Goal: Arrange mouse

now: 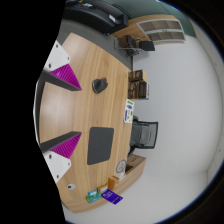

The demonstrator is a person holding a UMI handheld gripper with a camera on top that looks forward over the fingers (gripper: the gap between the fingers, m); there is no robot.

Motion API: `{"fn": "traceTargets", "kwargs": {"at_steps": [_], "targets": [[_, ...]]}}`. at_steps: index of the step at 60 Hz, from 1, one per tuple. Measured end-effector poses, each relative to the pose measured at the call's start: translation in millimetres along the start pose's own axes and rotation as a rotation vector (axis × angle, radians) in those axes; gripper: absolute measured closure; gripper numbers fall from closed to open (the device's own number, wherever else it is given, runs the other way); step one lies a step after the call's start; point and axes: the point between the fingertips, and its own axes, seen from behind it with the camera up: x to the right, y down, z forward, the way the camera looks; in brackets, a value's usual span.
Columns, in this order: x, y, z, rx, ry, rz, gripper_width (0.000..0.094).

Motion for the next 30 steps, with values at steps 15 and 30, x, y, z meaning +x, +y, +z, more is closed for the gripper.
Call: {"fn": "traceTargets", "kwargs": {"at_steps": [15,30], "targets": [[-75.0,-7.2,67.8,0.016,-0.068,-0.066,0.0076],[-127.9,-12.3,148.4,0.025,-0.085,-0.074,0.0079]]}}
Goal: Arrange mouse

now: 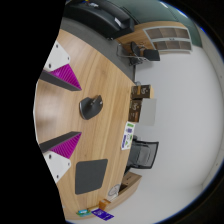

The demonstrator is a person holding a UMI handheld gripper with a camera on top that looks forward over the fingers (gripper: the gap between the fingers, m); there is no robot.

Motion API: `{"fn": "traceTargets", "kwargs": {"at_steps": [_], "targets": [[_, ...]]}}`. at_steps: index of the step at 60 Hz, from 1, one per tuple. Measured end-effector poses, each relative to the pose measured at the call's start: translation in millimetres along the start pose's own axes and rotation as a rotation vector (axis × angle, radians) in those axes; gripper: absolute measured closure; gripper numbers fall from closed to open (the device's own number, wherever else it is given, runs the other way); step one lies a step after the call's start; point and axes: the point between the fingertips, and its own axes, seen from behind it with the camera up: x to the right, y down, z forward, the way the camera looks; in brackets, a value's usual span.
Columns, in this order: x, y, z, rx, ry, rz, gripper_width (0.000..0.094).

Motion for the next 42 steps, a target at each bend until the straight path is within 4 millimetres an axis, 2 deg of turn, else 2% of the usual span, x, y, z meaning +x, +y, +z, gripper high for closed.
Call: {"fn": "traceTargets", "kwargs": {"at_steps": [6,14,21,30,37,42], "targets": [[-5.8,-3.2,40.6,-0.003,0.020,0.024,0.0077],[-13.3,-3.1,85.0,-0.024,0.054,0.040,0.0078],[-11.2,-4.2,120.4,-0.041,0.095,0.040,0.0077],[-3.7,-1.3,153.5,-0.075,0.128,0.057,0.0078],[-0.9,0.6,167.6,-0.094,0.134,0.071,0.0082],[0.0,-6.0,175.8,-0.079,0.131,0.085,0.0079]]}}
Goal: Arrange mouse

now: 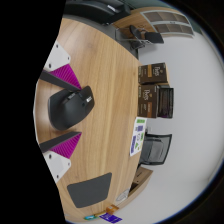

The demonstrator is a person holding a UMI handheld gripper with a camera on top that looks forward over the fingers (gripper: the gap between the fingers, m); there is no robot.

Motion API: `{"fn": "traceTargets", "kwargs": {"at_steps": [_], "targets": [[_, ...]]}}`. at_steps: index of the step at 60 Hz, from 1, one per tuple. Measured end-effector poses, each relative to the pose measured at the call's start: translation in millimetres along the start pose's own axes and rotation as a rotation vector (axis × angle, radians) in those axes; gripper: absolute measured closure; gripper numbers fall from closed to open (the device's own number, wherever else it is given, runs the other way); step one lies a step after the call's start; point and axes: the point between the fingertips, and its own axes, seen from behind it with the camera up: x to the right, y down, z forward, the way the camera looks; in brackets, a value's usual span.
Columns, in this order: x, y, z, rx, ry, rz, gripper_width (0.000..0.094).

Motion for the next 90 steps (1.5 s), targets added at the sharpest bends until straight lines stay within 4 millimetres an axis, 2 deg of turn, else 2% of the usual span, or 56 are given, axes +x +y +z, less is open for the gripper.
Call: {"fn": "traceTargets", "kwargs": {"at_steps": [13,26,30,34,37,43,49,54,63,67,71,80,86,90], "targets": [[10.7,-18.4,19.7,0.023,0.021,0.034,0.0073],[16.4,-17.7,22.8,0.021,0.025,0.075,0.0102],[12.0,-15.5,21.5,0.018,0.014,0.089,0.0185],[8.2,-14.3,19.9,0.017,0.010,0.096,0.0341],[9.4,-13.1,18.4,0.012,0.024,0.092,0.0364],[10.4,-9.6,16.4,-0.011,0.036,0.096,0.0483],[14.0,-10.3,9.1,-0.032,0.050,0.089,0.0543],[8.4,-15.1,-3.1,-0.047,0.018,0.087,0.0560],[19.6,-58.9,-36.5,0.010,-0.010,0.082,0.0559],[38.0,-85.8,-52.0,0.037,-0.009,0.095,0.0560],[65.2,-115.4,-67.1,0.072,0.004,0.115,0.0560],[154.5,-169.3,-92.0,0.149,0.074,0.174,0.0558],[222.2,-181.0,-96.8,0.179,0.141,0.179,0.0560],[267.0,-175.9,-94.7,0.174,0.183,0.173,0.0560]]}}
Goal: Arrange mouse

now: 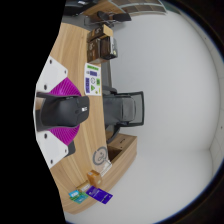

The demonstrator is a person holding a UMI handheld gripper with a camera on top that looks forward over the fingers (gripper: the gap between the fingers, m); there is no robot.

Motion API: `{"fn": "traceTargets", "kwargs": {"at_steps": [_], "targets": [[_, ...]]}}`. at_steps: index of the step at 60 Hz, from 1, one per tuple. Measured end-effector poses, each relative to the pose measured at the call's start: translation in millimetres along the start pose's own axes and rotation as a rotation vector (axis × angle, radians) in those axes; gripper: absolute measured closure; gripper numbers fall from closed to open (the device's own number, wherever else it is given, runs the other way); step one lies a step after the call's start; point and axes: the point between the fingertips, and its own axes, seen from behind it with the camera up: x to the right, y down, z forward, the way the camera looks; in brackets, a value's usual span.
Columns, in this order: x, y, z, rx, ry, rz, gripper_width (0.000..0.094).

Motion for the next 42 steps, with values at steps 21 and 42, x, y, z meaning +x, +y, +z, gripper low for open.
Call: {"fn": "traceTargets", "kwargs": {"at_steps": [21,42], "targets": [[120.8,120.0,91.1,-0.148,0.082,-0.028,0.0563],[124.4,182.8,123.0,-0.169,0.013,-0.013,0.0283]]}}
